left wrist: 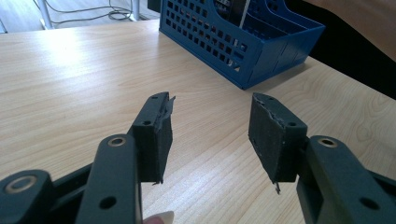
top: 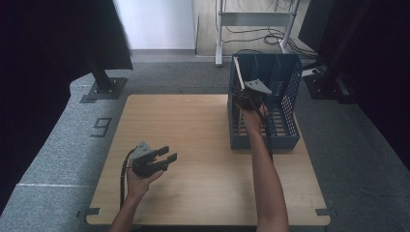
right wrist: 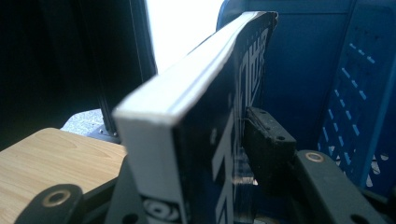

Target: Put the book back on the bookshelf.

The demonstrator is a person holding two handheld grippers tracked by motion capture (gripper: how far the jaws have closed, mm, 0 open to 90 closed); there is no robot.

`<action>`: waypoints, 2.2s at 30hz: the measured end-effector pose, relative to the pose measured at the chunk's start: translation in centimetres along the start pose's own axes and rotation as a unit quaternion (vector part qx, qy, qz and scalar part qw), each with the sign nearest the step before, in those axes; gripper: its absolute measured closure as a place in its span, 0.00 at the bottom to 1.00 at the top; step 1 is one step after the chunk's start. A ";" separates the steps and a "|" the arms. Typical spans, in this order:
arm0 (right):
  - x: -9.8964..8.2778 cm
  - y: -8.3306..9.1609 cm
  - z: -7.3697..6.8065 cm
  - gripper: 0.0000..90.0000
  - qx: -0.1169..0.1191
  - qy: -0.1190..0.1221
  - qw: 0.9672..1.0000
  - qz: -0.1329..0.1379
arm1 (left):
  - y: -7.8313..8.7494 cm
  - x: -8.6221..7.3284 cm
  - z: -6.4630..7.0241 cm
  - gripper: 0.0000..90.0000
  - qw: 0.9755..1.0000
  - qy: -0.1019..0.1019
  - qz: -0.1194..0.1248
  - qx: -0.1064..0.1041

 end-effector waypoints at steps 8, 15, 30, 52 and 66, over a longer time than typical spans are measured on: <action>-0.6 0.0 -0.2 0.59 0.005 0.003 1.000 -0.014 | -0.1 -0.1 -0.1 0.55 1.000 -0.001 -0.003 0.001; -0.8 0.6 -0.4 0.77 -0.016 0.039 0.999 -0.017 | -0.2 -0.2 0.1 0.55 1.000 -0.001 -0.004 0.000; 0.2 1.1 -1.0 0.74 -0.014 0.051 0.998 -0.024 | -0.2 -0.2 0.2 0.54 1.000 -0.003 -0.006 -0.002; -0.8 1.6 -0.2 0.54 0.003 0.012 1.000 -0.020 | -0.4 -0.4 0.2 0.54 1.000 -0.004 -0.011 -0.003; -1.4 1.9 0.4 0.47 -0.006 0.009 0.999 -0.036 | -0.5 -0.5 0.2 0.54 1.000 -0.003 -0.012 -0.002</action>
Point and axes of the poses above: each handheld gripper's, and its own axes: y roughly backward along the jaws, x roughly out of its top, z roughly to its right, the point moved 10 cm from there along -y, roughly forward along the jaws, and after that the axes turned 5 degrees about x, right-handed, at the moved point
